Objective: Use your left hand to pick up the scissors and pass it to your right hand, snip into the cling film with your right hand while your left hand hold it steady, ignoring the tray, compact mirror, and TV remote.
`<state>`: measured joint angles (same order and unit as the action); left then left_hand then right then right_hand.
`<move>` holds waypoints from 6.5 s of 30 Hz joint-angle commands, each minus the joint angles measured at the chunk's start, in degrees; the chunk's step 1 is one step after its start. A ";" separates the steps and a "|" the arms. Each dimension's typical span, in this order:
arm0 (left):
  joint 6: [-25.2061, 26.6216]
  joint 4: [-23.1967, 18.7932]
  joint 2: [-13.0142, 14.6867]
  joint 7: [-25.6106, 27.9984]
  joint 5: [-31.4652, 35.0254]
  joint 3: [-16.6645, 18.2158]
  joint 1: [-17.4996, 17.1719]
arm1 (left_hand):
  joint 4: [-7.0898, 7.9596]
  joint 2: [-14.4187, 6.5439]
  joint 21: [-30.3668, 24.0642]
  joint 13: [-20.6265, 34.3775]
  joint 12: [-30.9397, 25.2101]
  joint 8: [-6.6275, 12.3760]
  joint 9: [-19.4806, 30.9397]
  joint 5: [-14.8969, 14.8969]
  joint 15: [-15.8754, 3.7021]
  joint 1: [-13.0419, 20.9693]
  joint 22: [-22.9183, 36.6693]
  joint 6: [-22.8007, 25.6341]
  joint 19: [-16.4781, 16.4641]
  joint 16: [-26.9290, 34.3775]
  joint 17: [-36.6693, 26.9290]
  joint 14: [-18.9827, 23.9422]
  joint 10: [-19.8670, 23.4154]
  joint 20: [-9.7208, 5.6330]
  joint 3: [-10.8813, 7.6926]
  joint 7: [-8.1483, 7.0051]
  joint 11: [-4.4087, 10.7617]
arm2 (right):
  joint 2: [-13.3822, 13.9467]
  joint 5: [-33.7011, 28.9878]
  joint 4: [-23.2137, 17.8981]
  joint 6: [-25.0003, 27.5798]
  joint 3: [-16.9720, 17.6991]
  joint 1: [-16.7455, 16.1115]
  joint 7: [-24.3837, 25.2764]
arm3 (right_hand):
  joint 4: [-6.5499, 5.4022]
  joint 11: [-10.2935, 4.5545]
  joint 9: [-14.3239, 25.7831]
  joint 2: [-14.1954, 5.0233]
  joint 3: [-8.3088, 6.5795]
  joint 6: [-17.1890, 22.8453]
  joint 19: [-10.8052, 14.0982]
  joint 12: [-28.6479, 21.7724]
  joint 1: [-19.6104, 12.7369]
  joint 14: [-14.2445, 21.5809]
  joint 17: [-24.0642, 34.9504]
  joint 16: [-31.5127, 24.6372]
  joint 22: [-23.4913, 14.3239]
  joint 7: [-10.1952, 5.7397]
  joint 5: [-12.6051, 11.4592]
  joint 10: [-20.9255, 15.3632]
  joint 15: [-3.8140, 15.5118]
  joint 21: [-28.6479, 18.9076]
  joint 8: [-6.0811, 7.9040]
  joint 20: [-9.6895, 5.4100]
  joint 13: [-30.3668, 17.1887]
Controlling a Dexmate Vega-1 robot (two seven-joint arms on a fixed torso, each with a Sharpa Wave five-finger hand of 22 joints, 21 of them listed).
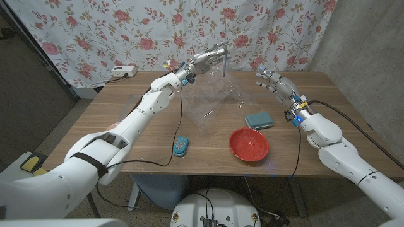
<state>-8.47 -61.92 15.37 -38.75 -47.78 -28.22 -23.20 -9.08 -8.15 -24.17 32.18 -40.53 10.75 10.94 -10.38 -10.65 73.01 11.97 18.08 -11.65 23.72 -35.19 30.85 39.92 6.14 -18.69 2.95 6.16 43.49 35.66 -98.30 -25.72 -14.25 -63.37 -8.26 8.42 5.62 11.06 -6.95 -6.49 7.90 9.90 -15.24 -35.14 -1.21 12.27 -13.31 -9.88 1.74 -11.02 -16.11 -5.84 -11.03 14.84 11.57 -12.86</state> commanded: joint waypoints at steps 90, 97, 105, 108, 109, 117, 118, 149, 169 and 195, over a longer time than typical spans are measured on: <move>6.53 12.78 -9.62 -14.68 -5.38 1.60 3.49 | 0.15 -0.58 -0.53 -0.54 -1.17 0.64 0.07 -0.26 -2.20 -0.20 -0.10 0.27 0.86 -1.72 -1.30 -0.96 4.69 -0.46 -0.15 -0.53 5.85 | 3.43 8.90 -16.88 18.74 0.14 -0.37 2.62 | 0.87 2.95 1.16 1.69 -5.44 15.42 -3.96 3.90 -9.23 -6.29 -0.19 1.49 -0.09 -0.26 -3.74 14.47 -2.24 0.08 1.72 0.53 1.15; 6.63 14.05 -10.34 -15.44 -5.23 1.49 4.03 | 0.13 -0.57 -0.56 -0.65 -1.16 0.66 0.06 -0.26 -2.26 -0.17 -0.11 0.29 0.91 -1.77 -1.43 -0.92 4.65 -0.45 -0.11 -0.57 5.90 | 3.15 9.95 -16.08 18.44 0.10 -0.06 1.64 | 1.06 3.54 1.21 1.51 -6.00 15.80 -3.93 3.92 -10.01 -6.40 -0.24 1.51 -0.08 0.55 -4.38 14.85 -3.19 0.06 1.55 0.57 1.22; 6.80 13.75 -10.45 -15.49 -5.16 1.66 4.03 | 0.16 -0.58 -0.59 -0.65 -1.24 0.67 0.06 -0.24 -2.24 -0.21 -0.11 0.31 0.95 -1.83 -1.58 -0.94 4.67 -0.48 -0.06 -0.60 5.92 | 3.07 10.62 -16.07 18.28 0.56 -0.93 2.16 | 1.04 3.33 1.19 1.68 -6.23 16.81 -3.99 3.66 -10.27 -6.35 -0.26 1.46 -0.09 1.62 -5.02 14.47 -3.04 0.07 1.67 0.60 1.27; 6.95 13.46 -10.39 -15.32 -5.18 1.70 3.86 | 0.15 -0.57 -0.61 -0.70 -1.22 0.68 0.06 -0.24 -2.25 -0.21 -0.11 0.31 0.95 -1.86 -1.61 -0.89 4.62 -0.48 -0.05 -0.66 5.90 | 3.31 10.53 -16.13 18.05 0.83 -1.40 2.21 | 0.95 3.36 1.18 1.76 -6.23 16.70 -3.93 3.47 -10.20 -6.19 -0.26 1.38 -0.09 1.56 -5.17 14.05 -2.87 0.04 1.53 0.58 1.28; 6.95 13.38 -10.37 -15.32 -5.21 1.73 3.79 | 0.16 -0.57 -0.61 -0.70 -1.22 0.68 0.06 -0.24 -2.23 -0.22 -0.12 0.31 0.96 -1.87 -1.61 -0.88 4.62 -0.47 -0.04 -0.66 5.90 | 3.30 10.52 -16.15 17.97 0.94 -1.59 2.38 | 0.92 3.38 1.19 1.79 -6.23 16.67 -3.88 3.42 -10.17 -6.03 -0.26 1.32 -0.09 1.49 -5.22 13.92 -2.84 0.02 1.49 0.56 1.29; 7.38 11.88 -9.78 -14.76 -5.43 1.89 2.95 | 0.17 -0.59 -0.66 -0.71 -1.31 0.67 0.06 -0.24 -2.24 -0.24 -0.12 0.25 0.97 -2.00 -1.71 -0.82 4.69 -0.47 -0.03 -0.69 5.87 | 3.52 10.38 -16.00 17.61 1.54 -2.39 2.78 | 0.60 4.63 1.23 2.20 -6.19 15.67 -2.77 2.78 -9.81 -4.87 -0.33 0.93 -0.09 1.87 -5.80 12.00 -3.61 -0.34 0.63 0.34 1.38; 7.48 11.80 -9.74 -14.77 -5.49 1.89 2.90 | 0.16 -0.55 -0.67 -0.71 -1.33 0.68 0.06 -0.24 -2.28 -0.24 -0.12 0.27 0.97 -1.99 -1.74 -0.80 4.71 -0.49 -0.01 -0.70 5.86 | 3.53 10.56 -16.05 17.82 1.59 -2.41 2.89 | 0.58 4.67 1.25 2.23 -6.18 15.65 -2.67 2.74 -9.78 -4.79 -0.33 0.91 -0.09 1.85 -5.83 11.86 -3.66 -0.37 0.60 0.34 1.38; 8.35 12.17 -9.75 -15.22 -6.25 2.09 2.59 | 0.13 -0.55 -0.86 -0.88 -1.37 0.72 0.06 -0.25 -2.32 -0.25 -0.15 0.31 0.96 -2.31 -2.08 -0.61 4.64 -0.49 0.04 -0.70 5.94 | 2.86 11.86 -14.47 19.04 0.07 -0.42 1.20 | -0.33 3.11 1.24 2.19 -6.04 16.92 -2.22 3.02 -8.18 -6.26 -0.21 1.45 -0.04 2.07 -6.35 11.45 -2.49 -0.07 -0.13 0.53 1.49; 9.01 12.27 -10.02 -15.28 -6.41 2.04 2.59 | 0.20 -0.62 -0.97 -0.91 -1.42 0.70 0.06 -0.26 -2.23 -0.35 -0.16 0.21 1.03 -2.61 -2.25 -0.54 4.62 -0.48 0.03 -0.64 5.92 | 1.70 13.32 -13.47 18.97 -0.20 0.12 0.88 | -0.99 0.78 1.01 0.86 -6.23 20.68 -2.32 2.90 -6.81 -6.27 -0.01 1.10 -0.04 0.01 -6.11 10.58 -1.17 -0.03 0.39 -0.48 1.48; 8.69 15.31 -11.21 -16.40 -6.02 1.88 3.64 | 0.25 -0.64 -1.09 -0.90 -1.46 0.73 0.06 -0.26 -2.22 -0.50 -0.18 0.27 1.11 -2.86 -2.44 -0.44 4.72 -0.46 0.02 -0.71 5.94 | 1.39 13.69 -12.13 19.18 -1.04 1.38 -0.62 | -0.50 0.44 0.89 0.21 -6.76 20.01 -2.21 3.16 -7.18 -6.46 -0.12 1.13 -0.03 0.75 -5.46 10.66 -0.99 -0.03 -0.64 -0.82 1.47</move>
<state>0.54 -48.28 4.82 -54.48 -54.08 -26.35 -20.15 -9.08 -8.08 -24.85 30.95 -41.57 11.07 10.94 -10.39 -11.20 72.60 11.74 17.90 -10.63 21.12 -37.30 31.40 39.40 5.73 -18.68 2.33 6.66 44.98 49.04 -110.69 -6.45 -15.21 -62.12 -8.41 7.82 6.11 11.99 -6.52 -12.82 28.04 7.63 -12.10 -42.54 -7.34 11.98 -11.98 -9.88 2.28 -16.52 -5.80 -6.66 -11.02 14.36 10.54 -11.34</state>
